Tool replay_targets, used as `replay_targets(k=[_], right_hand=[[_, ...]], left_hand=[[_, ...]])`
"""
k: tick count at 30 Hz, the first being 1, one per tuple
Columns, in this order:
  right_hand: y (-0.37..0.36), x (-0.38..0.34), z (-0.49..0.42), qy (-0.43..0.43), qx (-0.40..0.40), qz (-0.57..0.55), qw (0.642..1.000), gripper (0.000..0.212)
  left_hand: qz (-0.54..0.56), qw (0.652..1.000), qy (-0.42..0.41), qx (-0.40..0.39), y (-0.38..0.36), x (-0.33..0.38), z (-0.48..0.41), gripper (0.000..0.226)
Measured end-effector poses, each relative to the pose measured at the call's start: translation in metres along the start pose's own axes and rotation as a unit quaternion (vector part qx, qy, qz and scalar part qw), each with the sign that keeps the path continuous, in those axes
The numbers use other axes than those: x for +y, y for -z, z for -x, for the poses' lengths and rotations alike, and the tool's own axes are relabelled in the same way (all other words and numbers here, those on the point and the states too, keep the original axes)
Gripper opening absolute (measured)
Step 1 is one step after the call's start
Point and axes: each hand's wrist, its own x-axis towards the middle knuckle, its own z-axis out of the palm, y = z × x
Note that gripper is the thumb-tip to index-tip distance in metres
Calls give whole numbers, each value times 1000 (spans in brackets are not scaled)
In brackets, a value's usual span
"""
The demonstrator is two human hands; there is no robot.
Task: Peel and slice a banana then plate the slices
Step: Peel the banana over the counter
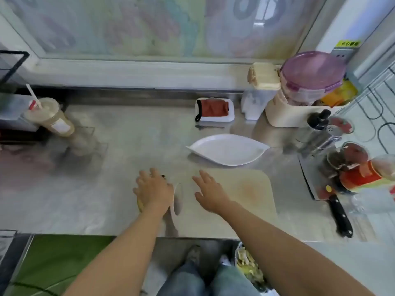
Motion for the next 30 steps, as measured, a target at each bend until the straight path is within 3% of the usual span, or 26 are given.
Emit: replay_targets(k=[3, 10, 12, 16, 18, 22, 30], right_hand=[[-10, 1, -2, -6, -9, 58, 998, 60], [-8, -1, -10, -40, 7, 24, 999, 50], [0, -10, -16, -50, 27, -27, 998, 46], [19, -39, -30, -31, 29, -242, 969, 53], [24, -54, -36, -28, 28, -265, 963, 52], [32, -65, -44, -16, 84, -126, 988, 41], [46, -73, -53, 60, 62, 41, 995, 52]], left_hand=[[14, 997, 73, -18, -8, -22, 1, 69], [94, 995, 31, -12, -14, -55, -7, 47], [129, 991, 5, -26, -10, -57, -11, 48], [238, 968, -59, -48, 0, -49, -14, 53], [256, 957, -107, -79, 3, -46, -11, 49], [271, 942, -153, -124, 6, -50, -9, 47], [344, 901, -114, -239, 22, -59, -17, 38]])
